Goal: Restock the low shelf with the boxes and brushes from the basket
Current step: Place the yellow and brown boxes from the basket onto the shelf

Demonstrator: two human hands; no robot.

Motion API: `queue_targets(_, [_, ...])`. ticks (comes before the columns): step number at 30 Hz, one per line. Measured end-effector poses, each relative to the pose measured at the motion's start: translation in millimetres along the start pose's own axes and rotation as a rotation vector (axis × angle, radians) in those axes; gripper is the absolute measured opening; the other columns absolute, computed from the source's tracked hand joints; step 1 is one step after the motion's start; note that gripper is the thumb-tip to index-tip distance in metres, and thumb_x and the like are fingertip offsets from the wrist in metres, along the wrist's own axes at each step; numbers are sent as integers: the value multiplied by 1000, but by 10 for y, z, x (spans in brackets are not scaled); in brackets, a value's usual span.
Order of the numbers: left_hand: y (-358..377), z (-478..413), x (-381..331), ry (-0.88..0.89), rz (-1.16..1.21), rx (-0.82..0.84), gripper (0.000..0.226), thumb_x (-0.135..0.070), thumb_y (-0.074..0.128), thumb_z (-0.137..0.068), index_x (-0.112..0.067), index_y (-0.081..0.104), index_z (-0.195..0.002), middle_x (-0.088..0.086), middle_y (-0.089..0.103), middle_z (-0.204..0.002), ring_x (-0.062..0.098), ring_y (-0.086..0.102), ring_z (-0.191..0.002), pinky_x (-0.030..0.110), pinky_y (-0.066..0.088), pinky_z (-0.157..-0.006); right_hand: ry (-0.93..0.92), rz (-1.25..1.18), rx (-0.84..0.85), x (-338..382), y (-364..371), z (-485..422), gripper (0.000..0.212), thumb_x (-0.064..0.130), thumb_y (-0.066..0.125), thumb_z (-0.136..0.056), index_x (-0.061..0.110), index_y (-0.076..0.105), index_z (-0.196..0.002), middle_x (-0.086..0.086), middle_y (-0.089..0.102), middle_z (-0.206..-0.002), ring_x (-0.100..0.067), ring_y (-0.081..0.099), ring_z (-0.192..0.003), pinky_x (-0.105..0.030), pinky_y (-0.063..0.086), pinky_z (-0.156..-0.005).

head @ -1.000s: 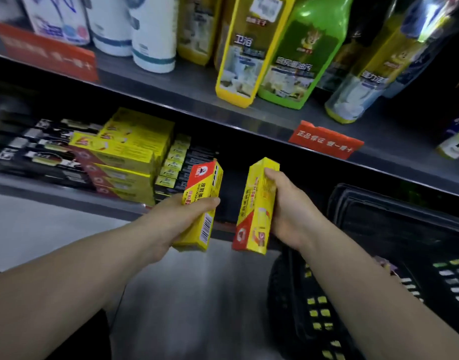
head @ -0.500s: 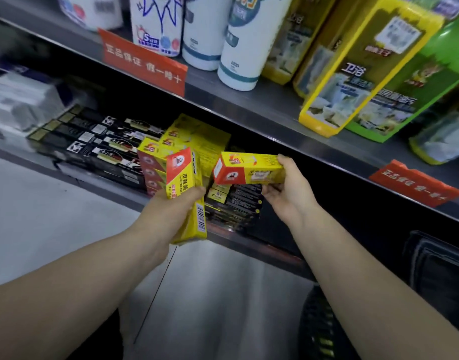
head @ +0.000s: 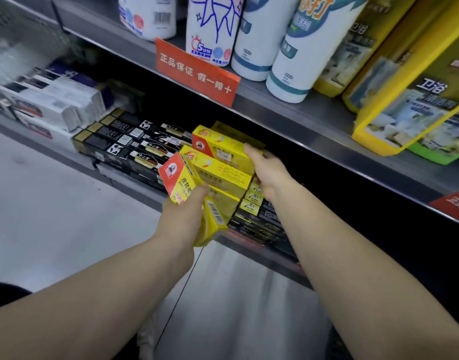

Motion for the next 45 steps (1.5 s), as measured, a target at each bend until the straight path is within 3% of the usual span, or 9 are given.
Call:
queue_targets(3, [3, -59, -51, 26, 3, -24, 49, -41, 65, -83, -19, 47, -122, 9, 64, -106, 29, 67, -79, 27, 51, -39, -29, 106, 23, -54, 7, -17, 69, 51, 63, -83, 18, 42, -139, -6, 47, -140, -26, 48, -121, -38, 39, -98])
queue_targets(10, [86, -120, -34, 37, -45, -36, 51, -41, 67, -82, -19, 44, -122, 7, 62, -109, 34, 64, -96, 52, 53, -84, -153, 251, 53, 13, -40, 39, 47, 46, 55, -90, 21, 51, -129, -6, 52, -133, -18, 47, -101, -32, 39, -83])
queue_targets(18, [93, -161, -62, 66, -51, -57, 42, -41, 67, -81, -22, 46, -114, 3, 63, -103, 28, 64, -94, 46, 54, -85, -190, 440, 145, 48, 23, 141, 48, 52, 48, -92, 22, 49, -129, -2, 46, -139, -20, 45, -120, -31, 35, -85])
queue_targets(21, [103, -152, -73, 73, -55, -50, 42, -39, 67, -82, -21, 47, -114, 4, 63, -102, 29, 64, -95, 47, 55, -82, -229, 516, 186, 109, 22, 189, 65, 58, 67, -74, 28, 46, -127, 0, 47, -137, -17, 47, -119, -35, 43, -95])
queue_targets(24, [104, -141, -92, 101, -82, -55, 44, -38, 66, -82, -21, 47, -118, 6, 61, -109, 30, 62, -98, 49, 54, -83, -284, 650, 281, 134, 34, 242, 81, 39, 84, -63, 28, 41, -131, -3, 51, -130, -22, 52, -116, -42, 47, -98])
queue_targets(29, [154, -62, -173, 286, -181, 8, 47, -35, 72, -77, -24, 47, -115, -2, 62, -104, 15, 62, -93, 41, 53, -83, -410, 750, 224, 193, -12, 386, 71, 40, 74, -76, 28, 40, -136, -4, 44, -138, -23, 43, -126, -42, 39, -105])
queue_targets(33, [214, -24, -171, 346, -219, 95, 54, -32, 75, -75, -22, 40, -115, -11, 60, -88, -6, 63, -66, 16, 53, -59, -503, 432, 413, 363, -74, 749, 61, 25, 54, -72, 35, 40, -131, 5, 47, -133, -7, 46, -123, -37, 40, -102])
queue_targets(39, [387, 56, -56, 183, -161, 382, 43, -29, 74, -74, -14, 56, -111, -2, 70, -83, 12, 67, -66, 26, 51, -57, -284, 127, 511, 198, -232, 973, 63, 23, 63, -77, 22, 39, -135, 1, 67, -110, -11, 66, -99, -29, 51, -91])
queue_targets(45, [398, 144, -136, 671, -782, 347, 54, -25, 86, -61, -27, 51, -102, -13, 61, -95, 3, 61, -82, 19, 49, -65, -264, 25, 261, 100, -630, 987, 25, 16, 67, -84, 18, 58, -107, -3, 72, -92, -13, 70, -75, -23, 56, -64])
Point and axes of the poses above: each hand's wrist, its own z-axis away from the middle knuckle, its own y-axis out of the palm, x = y × z, the point moved 4 cm from there along -z, towards the middle knuckle
